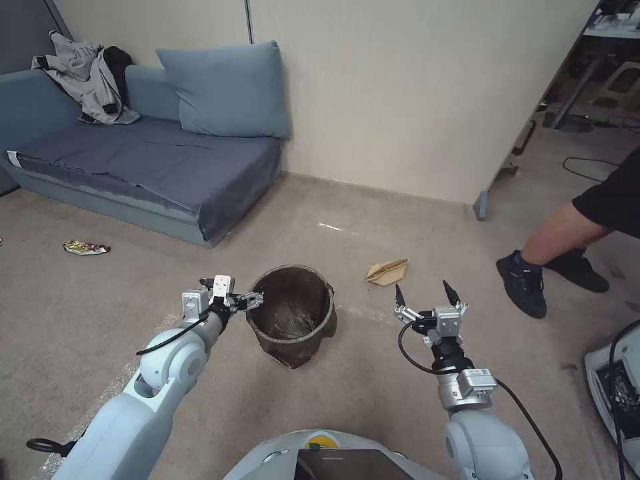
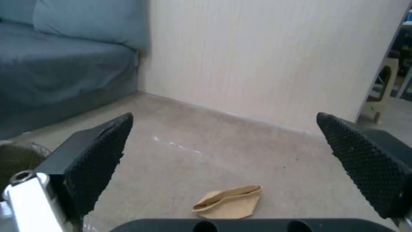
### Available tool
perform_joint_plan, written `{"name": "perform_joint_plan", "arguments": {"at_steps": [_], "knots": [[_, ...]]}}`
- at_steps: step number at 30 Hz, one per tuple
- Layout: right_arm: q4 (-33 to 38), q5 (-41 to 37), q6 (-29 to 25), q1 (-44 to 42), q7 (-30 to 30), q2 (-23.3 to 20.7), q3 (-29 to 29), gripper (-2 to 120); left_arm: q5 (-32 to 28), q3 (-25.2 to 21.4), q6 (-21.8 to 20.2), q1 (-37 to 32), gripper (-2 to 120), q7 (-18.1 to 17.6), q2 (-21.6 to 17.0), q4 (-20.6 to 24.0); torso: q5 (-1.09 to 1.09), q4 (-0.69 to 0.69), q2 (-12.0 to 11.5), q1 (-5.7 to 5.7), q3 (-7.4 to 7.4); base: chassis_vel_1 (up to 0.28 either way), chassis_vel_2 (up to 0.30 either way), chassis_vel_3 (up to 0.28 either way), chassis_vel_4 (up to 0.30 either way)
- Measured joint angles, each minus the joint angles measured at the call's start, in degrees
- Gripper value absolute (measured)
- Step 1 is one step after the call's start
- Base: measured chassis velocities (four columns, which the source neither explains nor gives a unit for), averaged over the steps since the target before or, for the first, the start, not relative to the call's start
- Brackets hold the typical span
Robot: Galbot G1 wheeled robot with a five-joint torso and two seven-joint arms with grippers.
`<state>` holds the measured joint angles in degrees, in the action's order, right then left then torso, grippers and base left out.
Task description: Pick up the trash bin, then pick up the garbage from the floor and place it into the trash bin.
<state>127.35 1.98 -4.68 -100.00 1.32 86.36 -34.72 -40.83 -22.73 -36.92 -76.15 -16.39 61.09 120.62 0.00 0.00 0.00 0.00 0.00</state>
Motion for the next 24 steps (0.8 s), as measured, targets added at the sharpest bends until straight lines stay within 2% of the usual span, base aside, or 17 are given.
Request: {"name": "perform_joint_plan", "arguments": {"at_steps": [4,8,24], "knots": [[0.11,0.16,-0.13,-0.29,-0.01,0.16,-0.06,100,-0.36,0.3,-0.81,0.34,100,-1.44,0.58,-1.05,0.0,0.0,0.0,0.0,0.0,0.0,0.0,0.0,0.0],[0.23,0.39,-0.26,-0.45,-0.01,0.46,-0.06,100,-0.62,0.31,-1.24,1.05,100,-1.69,1.23,-3.43,-0.01,0.0,0.0,0.0,0.0,0.0,0.0,0.0,0.0],[0.47,0.41,-0.73,-0.84,0.34,0.41,0.06,100,-0.56,2.42,-1.98,3.66,100,-2.45,3.05,-7.79,-0.01,0.0,0.0,0.0,0.0,0.0,0.0,0.0,0.0]]}}
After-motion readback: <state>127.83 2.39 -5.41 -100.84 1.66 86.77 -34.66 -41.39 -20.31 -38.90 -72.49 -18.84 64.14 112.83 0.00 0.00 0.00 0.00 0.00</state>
